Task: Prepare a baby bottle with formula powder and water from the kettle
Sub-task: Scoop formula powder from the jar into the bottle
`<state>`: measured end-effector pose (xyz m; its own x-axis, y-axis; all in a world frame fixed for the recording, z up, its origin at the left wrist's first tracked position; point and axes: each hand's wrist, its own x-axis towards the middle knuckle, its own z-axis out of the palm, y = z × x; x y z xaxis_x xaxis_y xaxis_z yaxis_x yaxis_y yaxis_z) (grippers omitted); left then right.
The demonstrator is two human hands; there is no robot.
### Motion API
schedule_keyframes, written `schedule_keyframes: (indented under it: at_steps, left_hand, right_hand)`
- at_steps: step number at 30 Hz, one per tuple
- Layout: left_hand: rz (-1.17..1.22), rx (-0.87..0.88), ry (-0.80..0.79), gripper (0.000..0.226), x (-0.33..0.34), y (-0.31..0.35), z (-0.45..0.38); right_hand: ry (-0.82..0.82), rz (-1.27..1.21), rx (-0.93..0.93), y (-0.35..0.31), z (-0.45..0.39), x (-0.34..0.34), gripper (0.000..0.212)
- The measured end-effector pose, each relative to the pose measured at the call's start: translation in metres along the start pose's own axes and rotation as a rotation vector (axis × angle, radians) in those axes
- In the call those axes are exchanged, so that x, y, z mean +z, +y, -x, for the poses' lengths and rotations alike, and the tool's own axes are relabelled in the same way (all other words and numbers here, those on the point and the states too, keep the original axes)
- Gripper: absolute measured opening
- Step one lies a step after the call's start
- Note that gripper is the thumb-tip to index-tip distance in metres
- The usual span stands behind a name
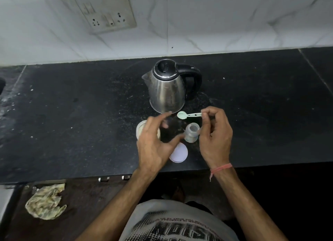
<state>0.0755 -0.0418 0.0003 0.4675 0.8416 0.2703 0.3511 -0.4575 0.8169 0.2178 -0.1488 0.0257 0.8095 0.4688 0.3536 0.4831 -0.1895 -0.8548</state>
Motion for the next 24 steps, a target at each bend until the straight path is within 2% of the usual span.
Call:
schedule_keyframes:
  at_steps: [3, 5, 8, 12, 15, 20, 24]
  left_hand:
    - [0.101, -0.147, 0.215, 0.068, -0.025, -0.016, -0.002]
    - [0.078, -0.237, 0.178, 0.081, -0.037, -0.035, -0.002]
    - [-0.075, -0.243, 0.029, 0.102, -0.046, -0.06, -0.001]
    - [-0.09, -0.271, 0.007, 0.077, -0.046, -0.069, 0.001]
    - [-0.069, -0.285, 0.036, 0.074, -0.045, -0.071, 0.002]
    - [-0.095, -0.273, 0.037, 0.071, -0.043, -0.076, 0.001]
    - [-0.118, -0.285, 0.012, 0.062, -0.044, -0.075, 0.001]
  right_hand:
    - [-0.078, -0.06, -0.009, -0.016, -0.002, 0.018, 0.009]
    - [-0.163, -0.048, -0.065, -0.024, -0.004, 0.035, 0.009]
    - [-0.326, 0.074, -0.233, -0.03, -0.009, 0.062, 0.009]
    - [-0.574, 0.396, -0.495, -0.038, -0.01, 0.093, 0.003]
    - [-0.73, 0.597, -0.611, -0.043, -0.01, 0.11, 0.02]
    - [-0.839, 0.76, -0.615, -0.052, -0.008, 0.125, 0.024]
    - [-0.833, 0.783, -0.525, -0.051, 0.003, 0.134, 0.02]
